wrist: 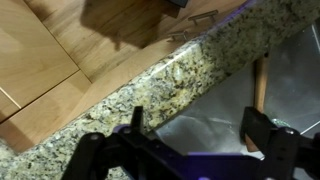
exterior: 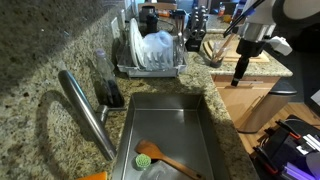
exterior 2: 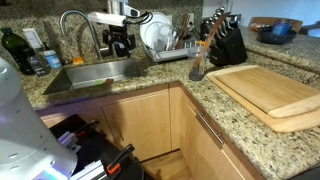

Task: Move the dish soap forward

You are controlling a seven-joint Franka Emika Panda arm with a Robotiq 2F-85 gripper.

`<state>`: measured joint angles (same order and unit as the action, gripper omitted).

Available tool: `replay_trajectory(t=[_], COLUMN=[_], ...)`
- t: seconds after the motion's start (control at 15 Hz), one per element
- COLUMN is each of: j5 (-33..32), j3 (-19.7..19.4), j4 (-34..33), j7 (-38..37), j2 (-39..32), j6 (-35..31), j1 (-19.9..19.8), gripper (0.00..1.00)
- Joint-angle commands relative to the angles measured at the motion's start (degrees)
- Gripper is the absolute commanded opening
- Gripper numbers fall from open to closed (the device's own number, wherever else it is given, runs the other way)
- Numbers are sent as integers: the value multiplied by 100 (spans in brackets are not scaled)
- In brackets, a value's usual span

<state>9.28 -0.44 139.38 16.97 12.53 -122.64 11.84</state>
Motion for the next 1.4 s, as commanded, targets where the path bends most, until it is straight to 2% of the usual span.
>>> replay_trajectory(t=[0.0, 0.13, 0.2, 0.33, 0.6, 0.73, 0.8, 0.87, 0.93, 1.0, 1.2, 1.33], j5=[30, 24, -104, 587, 1955, 2229, 2232, 1961, 1664, 1890, 1650, 2120], j3=[189, 117, 83, 167, 868, 1378, 1583, 1728, 1818, 1870, 2023, 2173], j4=[-14, -13, 17, -28, -153, -332, -467, -581, -605, -366, -537, -593], j7=[-18, 14, -197, -34, 506, 384, 258, -15, -232, -98, -321, -172], j2=[-31, 24, -52, -427, -1045, -1477, -1670, -1850, -1993, -1624, -1941, -2181], j6=[10, 11, -207, -522, -1436, -2491, -3066, -3603, -3718, -3401, -3678, -4726], j1=[-146, -232, -358, -106, 519, 811, 901, 940, 949, 827, 825, 788], gripper=[100, 100, 100, 100, 100, 100, 100, 100, 100, 100, 100, 100])
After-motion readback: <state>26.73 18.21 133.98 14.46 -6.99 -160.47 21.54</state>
